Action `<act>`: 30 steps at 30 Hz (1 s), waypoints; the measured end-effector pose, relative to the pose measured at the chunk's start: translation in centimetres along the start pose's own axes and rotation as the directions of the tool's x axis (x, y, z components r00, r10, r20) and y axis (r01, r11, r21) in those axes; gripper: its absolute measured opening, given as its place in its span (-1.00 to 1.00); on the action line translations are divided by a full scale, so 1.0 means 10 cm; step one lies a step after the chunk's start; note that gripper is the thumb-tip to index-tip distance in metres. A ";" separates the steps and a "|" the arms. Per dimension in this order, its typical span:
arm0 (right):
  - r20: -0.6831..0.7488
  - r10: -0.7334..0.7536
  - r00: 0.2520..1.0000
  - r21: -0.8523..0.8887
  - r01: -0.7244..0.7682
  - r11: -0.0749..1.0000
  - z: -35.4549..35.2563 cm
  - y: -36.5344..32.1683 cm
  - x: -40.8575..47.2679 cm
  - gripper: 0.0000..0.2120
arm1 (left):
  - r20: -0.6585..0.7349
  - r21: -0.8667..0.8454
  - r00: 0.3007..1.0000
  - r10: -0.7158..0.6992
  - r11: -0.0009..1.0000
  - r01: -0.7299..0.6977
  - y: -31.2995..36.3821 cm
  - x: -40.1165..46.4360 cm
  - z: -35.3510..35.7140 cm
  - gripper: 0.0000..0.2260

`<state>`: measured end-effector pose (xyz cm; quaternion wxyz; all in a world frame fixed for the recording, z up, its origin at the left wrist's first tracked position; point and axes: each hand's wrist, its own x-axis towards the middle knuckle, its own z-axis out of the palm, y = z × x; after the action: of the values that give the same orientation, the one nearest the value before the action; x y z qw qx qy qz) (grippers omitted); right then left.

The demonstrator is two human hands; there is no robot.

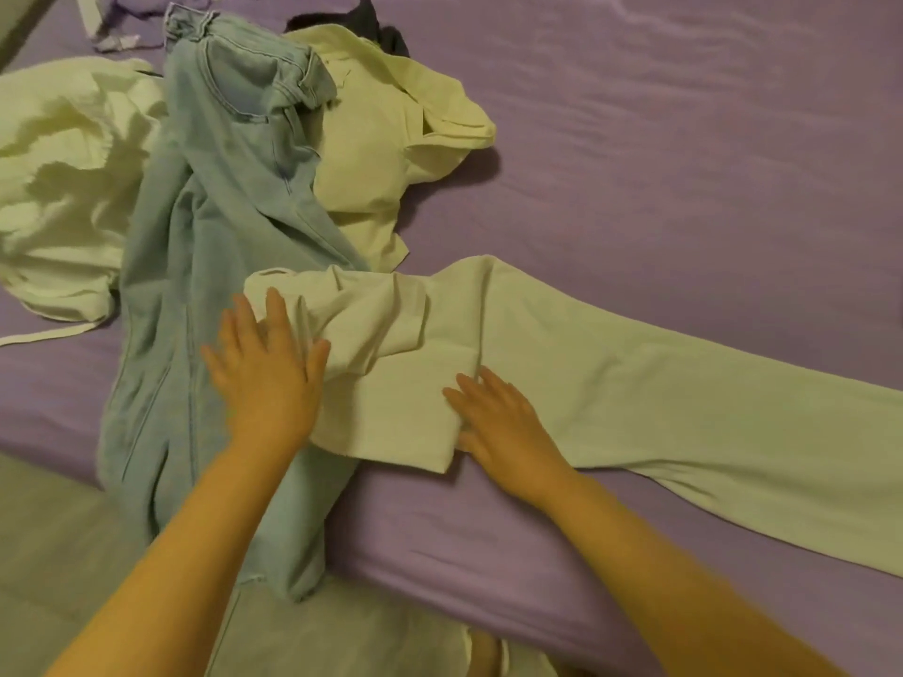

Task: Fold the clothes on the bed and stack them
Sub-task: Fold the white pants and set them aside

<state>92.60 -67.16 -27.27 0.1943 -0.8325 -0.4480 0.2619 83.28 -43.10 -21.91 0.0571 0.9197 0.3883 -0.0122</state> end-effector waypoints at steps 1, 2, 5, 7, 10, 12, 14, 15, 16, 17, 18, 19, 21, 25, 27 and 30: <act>-0.071 0.051 0.996 0.023 -0.049 0.999 -0.02 0.17 -0.21 -0.51 | -0.090 0.037 0.988 0.127 0.992 -0.124 0.15 -0.10 -0.01 -0.41; -0.131 0.109 0.985 0.038 -0.105 0.994 -0.02 0.35 -0.42 -0.52 | -0.146 0.036 0.947 0.285 0.959 -0.283 0.33 -0.22 0.01 -0.44; -0.158 0.321 0.934 0.120 -0.305 0.945 -0.01 0.79 -0.98 -0.58 | -0.076 -0.143 0.714 0.696 0.701 -0.699 0.88 -0.58 0.37 -0.62; -0.222 0.372 0.901 0.104 -0.357 0.928 -0.01 1.00 -1.26 -0.65 | 0.053 -0.282 0.587 0.808 0.576 -0.768 1.24 -0.88 0.64 -0.73; -0.375 0.435 0.818 0.095 -0.433 0.896 -0.04 1.24 -1.58 -0.85 | 0.315 -0.352 0.509 0.801 0.596 -0.721 1.56 -1.18 0.92 -0.60; -0.429 0.504 0.750 0.130 -0.501 0.856 -0.03 1.33 -1.71 -0.83 | 0.331 -0.358 0.542 0.772 0.634 -0.685 1.64 -1.22 1.03 -0.58; -0.447 0.503 0.740 0.091 -0.522 0.848 0.02 1.39 -1.76 -0.79 | 0.266 -0.382 0.584 0.767 0.640 -0.667 1.68 -1.18 1.10 -0.78; -0.441 0.485 0.755 0.057 -0.516 0.855 0.05 1.41 -1.77 -0.76 | 0.238 -0.387 0.601 0.763 0.642 -0.662 1.69 -1.14 1.12 -0.89; -0.436 0.471 0.767 0.034 -0.509 0.860 0.09 1.42 -1.77 -0.72 | 0.236 -0.388 0.626 0.743 0.663 -0.641 1.71 -1.09 1.11 -0.92; -0.438 0.462 0.771 0.030 -0.501 0.865 0.11 1.42 -1.76 -0.70 | 0.248 -0.393 0.650 0.719 0.688 -0.611 1.74 -1.04 1.08 -0.91; -0.455 0.454 0.766 0.032 -0.495 0.868 0.13 1.43 -1.75 -0.69 | 0.279 -0.410 0.674 0.684 0.719 -0.561 1.77 -0.99 1.04 -0.91; -0.472 0.456 0.755 0.043 -0.497 0.867 0.13 1.43 -1.74 -0.69 | 0.326 -0.436 0.705 0.630 0.762 -0.479 1.81 -0.93 0.99 -0.90; -0.485 0.464 0.741 0.064 -0.499 0.864 0.13 1.45 -1.73 -0.70 | 0.442 -0.498 0.733 0.517 0.821 -0.279 1.88 -0.82 0.88 -0.90; -0.464 0.523 0.715 0.197 -0.492 0.848 -0.06 1.56 -1.72 -0.88 | 0.530 -0.523 0.701 0.478 0.835 -0.174 1.99 -0.62 0.73 -0.90; -0.514 0.409 0.755 0.072 -0.437 0.897 -0.17 1.61 -1.75 -0.92 | 0.564 -0.531 0.676 0.475 0.835 -0.144 2.03 -0.54 0.68 -0.89; -0.540 0.271 0.797 -0.079 -0.368 0.926 -0.24 1.60 -1.81 -0.84 | 0.617 -0.548 0.623 0.482 0.830 -0.099 2.04 -0.46 0.66 -0.94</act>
<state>96.06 -91.09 -29.59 0.1848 -0.9496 -0.2528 0.0148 94.83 -61.28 -26.17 0.4267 0.8452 0.1635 -0.2772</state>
